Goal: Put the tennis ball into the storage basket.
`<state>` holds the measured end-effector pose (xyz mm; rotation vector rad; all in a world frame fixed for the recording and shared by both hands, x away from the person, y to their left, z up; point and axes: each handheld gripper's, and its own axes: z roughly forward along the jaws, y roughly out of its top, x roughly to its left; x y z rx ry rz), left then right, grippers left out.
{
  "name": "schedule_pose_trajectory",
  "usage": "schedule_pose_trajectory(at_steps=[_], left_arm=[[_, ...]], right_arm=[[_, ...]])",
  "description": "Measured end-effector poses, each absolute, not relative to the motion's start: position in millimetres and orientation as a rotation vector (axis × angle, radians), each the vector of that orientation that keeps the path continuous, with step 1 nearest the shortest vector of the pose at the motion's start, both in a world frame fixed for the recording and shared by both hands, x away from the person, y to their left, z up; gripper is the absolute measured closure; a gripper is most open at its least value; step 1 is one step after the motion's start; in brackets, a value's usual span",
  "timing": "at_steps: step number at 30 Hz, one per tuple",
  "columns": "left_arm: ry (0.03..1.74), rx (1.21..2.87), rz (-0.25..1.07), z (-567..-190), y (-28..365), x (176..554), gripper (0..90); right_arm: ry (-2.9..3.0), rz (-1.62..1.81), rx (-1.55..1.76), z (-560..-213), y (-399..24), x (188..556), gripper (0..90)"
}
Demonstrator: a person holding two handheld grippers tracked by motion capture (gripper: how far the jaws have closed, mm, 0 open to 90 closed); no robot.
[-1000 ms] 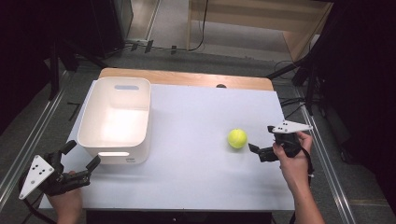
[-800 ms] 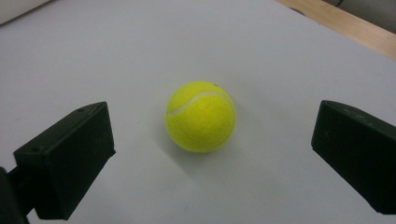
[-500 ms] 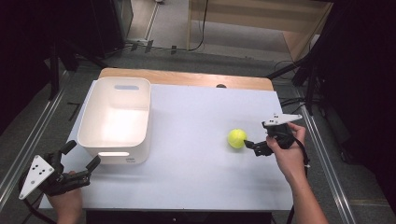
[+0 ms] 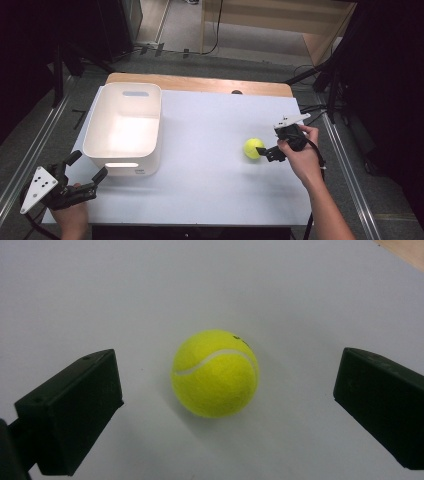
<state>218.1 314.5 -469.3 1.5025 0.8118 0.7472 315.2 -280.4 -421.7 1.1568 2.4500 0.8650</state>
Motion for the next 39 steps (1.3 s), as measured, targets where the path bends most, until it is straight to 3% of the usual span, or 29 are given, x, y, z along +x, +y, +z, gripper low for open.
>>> schedule_pose_trajectory(at_steps=[39], left_arm=[[0.811,1.498,0.742,-469.0,315.4,217.7,5.8]], right_arm=[[2.665,0.622,1.195,-444.4,-252.1,357.2,0.0]])
